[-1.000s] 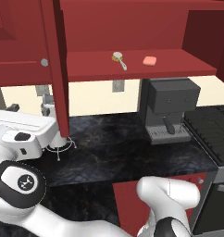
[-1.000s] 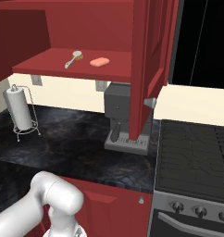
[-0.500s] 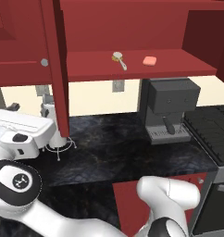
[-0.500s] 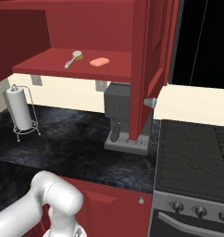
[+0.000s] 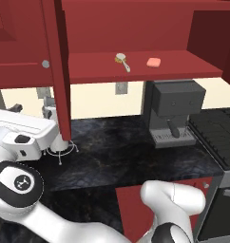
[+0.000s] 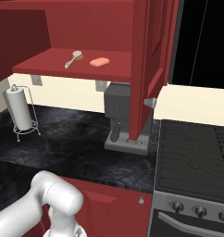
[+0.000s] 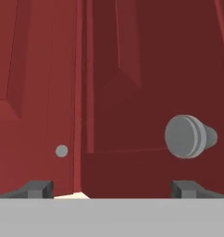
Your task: Pick up the dish brush and bar soap from the sink, and place them back in the cabinet, and close the cabinet doors.
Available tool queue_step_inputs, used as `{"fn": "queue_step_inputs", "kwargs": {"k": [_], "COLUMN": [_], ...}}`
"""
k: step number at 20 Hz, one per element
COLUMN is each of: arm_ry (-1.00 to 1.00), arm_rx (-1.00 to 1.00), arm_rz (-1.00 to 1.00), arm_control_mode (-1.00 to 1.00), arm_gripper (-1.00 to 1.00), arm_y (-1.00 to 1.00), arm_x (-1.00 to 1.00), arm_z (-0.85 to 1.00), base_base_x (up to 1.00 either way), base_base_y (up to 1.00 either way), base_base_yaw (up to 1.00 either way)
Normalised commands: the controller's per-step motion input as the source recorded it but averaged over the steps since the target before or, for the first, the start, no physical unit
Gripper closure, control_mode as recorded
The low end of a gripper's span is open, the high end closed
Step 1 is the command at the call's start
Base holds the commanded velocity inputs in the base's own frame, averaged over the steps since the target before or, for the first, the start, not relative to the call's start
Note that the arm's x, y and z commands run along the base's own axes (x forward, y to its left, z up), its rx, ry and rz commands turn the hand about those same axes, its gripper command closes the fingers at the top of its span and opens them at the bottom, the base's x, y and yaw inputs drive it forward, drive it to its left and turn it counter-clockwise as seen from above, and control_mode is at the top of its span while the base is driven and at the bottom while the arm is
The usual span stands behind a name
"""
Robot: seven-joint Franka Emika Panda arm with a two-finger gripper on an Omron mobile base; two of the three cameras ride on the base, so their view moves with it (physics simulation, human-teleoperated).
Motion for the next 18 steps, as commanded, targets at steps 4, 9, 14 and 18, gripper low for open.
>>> {"fn": "queue_step_inputs", "kwargs": {"k": [4,9,14,18], "arm_ry": [0.00,0.00,0.00,0.00], "arm_rx": [0.00,0.00,0.00,0.00], "arm_rz": [0.00,0.00,0.00,0.00], "arm_control_mode": [-1.00,-1.00,-1.00,-1.00], "arm_gripper": [-1.00,-1.00,-1.00,-1.00], "arm_y": [-0.19,-0.27,-0.36,-0.43], "arm_x": [0.00,0.00,0.00,0.00], "arm_z": [0.00,0.00,0.00,0.00], "base_base_x": [0.00,0.00,0.00,0.00], "base_base_y": [0.00,0.00,0.00,0.00], "base_base_yaw": [0.00,0.00,0.00,0.00]}}
